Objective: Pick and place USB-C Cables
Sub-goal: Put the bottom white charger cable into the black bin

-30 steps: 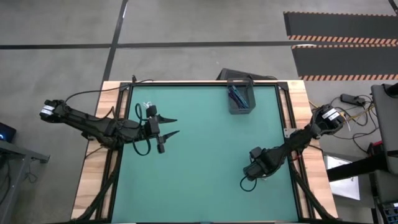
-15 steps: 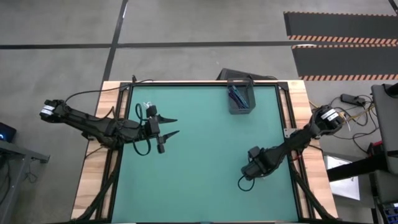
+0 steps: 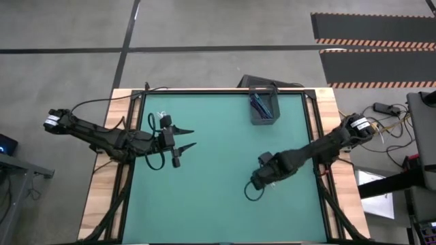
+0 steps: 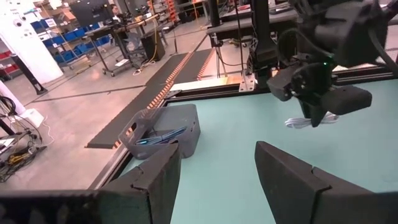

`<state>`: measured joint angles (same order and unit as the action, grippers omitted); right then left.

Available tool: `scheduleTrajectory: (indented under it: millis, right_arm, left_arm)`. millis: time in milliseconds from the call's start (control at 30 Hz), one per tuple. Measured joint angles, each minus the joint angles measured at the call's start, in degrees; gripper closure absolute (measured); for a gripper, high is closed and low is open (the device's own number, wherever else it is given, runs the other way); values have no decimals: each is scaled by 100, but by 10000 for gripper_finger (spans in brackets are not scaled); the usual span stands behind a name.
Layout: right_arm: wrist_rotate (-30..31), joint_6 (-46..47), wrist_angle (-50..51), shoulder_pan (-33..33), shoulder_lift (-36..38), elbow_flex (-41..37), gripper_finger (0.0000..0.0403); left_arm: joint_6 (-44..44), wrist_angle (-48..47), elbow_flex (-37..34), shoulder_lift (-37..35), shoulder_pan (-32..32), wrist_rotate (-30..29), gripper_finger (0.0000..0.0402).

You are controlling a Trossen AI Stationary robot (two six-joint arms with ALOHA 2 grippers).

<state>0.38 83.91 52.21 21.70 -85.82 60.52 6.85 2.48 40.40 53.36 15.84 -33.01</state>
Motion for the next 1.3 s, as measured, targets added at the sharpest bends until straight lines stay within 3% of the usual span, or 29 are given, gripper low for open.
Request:
scheduleTrajectory:
  millis: [667,933,1300]
  right_arm:
    - [447,-3056,-23,-1862,9,1463,353]
    - [899,-4178,-22,-2651,11,1651,353]
    - [884,-5206,6,-4037,11,1658,353]
  left_arm:
    - [7,-2,0,-2,0,0,212]
    - [7,-2,0,-2,0,0,212]
    - [10,-3,0,-4,-1,0,212]
